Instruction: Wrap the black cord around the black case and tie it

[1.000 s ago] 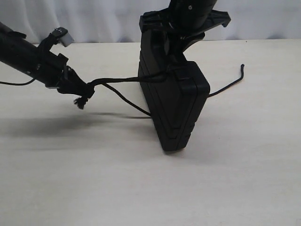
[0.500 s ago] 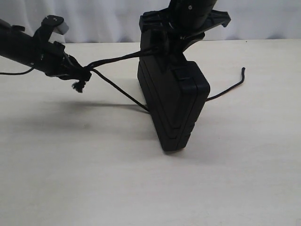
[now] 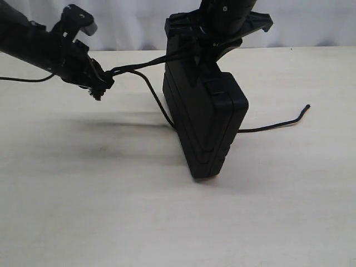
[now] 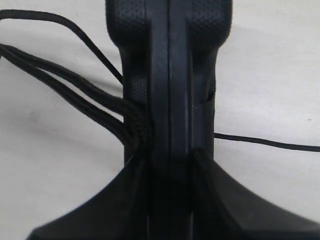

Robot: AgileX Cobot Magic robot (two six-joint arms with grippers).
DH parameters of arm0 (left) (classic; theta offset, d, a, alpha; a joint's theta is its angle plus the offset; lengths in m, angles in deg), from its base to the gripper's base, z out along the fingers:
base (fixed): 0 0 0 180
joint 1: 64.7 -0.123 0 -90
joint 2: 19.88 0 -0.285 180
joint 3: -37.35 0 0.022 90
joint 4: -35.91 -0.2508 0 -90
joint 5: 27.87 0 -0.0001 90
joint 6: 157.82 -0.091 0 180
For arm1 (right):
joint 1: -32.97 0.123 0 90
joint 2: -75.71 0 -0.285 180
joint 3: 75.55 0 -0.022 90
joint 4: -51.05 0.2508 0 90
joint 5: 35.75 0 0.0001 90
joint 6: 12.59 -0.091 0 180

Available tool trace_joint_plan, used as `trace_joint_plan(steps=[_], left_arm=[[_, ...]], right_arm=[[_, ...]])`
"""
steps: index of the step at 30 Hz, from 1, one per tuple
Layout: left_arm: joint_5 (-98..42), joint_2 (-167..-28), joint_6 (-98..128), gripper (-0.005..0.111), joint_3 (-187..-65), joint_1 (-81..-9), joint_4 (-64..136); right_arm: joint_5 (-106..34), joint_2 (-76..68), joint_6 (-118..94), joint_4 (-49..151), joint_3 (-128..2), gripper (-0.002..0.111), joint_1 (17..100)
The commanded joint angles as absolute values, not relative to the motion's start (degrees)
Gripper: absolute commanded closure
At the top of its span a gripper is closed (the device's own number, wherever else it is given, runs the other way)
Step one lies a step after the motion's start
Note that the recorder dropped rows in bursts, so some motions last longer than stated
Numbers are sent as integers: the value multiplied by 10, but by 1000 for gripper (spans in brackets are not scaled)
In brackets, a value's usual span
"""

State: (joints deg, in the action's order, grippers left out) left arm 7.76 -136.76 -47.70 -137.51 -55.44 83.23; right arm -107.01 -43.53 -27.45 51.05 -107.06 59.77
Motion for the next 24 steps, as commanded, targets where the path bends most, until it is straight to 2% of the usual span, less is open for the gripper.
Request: trace_joint_plan(steps=[1, 12, 24], left_arm=[[32, -1361, -395, 107, -1375, -523, 747], [-4, -1298, -232, 107, -1375, -513, 568], [-35, -1279, -148, 107, -1375, -433, 459]], right_arm=[[-1057, -422, -268, 502, -1075, 104, 598], [-1057, -422, -256, 502, -1075, 104, 598], [-1057, -422, -256, 515, -1075, 104, 598]])
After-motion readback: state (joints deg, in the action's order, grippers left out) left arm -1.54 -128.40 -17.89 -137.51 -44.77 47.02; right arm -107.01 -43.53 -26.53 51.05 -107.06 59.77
